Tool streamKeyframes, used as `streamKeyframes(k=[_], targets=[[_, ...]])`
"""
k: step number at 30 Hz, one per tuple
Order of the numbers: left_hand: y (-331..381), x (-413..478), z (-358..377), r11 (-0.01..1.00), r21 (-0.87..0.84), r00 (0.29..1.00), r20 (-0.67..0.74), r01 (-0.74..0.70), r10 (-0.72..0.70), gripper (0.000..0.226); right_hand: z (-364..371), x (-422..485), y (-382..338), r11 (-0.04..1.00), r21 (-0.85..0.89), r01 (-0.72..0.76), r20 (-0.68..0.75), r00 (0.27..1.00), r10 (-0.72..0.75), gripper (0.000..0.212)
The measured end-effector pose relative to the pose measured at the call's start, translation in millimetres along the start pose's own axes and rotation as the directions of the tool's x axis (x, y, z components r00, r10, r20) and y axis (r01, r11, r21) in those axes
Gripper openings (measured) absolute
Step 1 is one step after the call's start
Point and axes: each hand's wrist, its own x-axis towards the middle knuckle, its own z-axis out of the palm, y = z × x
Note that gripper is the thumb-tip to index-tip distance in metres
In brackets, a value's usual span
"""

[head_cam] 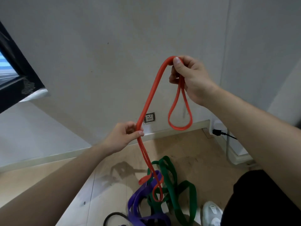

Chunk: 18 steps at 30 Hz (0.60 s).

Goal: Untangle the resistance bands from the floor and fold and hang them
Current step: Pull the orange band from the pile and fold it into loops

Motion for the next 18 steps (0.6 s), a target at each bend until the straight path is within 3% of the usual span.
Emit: streamKeyframes(k=[4,7,13,18], targets=[[4,7,-6,0.970,-0.240,0.990,-0.128,0.031,-0.063,0.014,-28,2,15,0.993,-0.081,-0.087,0.040,0.995,0.091,0.008],[12,14,-18,0.933,-0.360,0.962,-0.258,-0.005,-0.094,0.016,-51,-1,29,0.935,-0.305,-0.179,0.095,0.972,0.217,0.005],[47,23,-37,0.910,-0.380,0.914,-0.406,-0.164,-0.005,0.010,-70,-12,57,0.730,-0.638,-0.244,0.186,0.872,0.454,0.004],[88,29,-34,0.897,-0.350,0.910,-0.397,-0.270,0.120,0.010,-52,-23,71,0.666,-0.712,-0.223,0.276,0.783,0.557,0.006]])
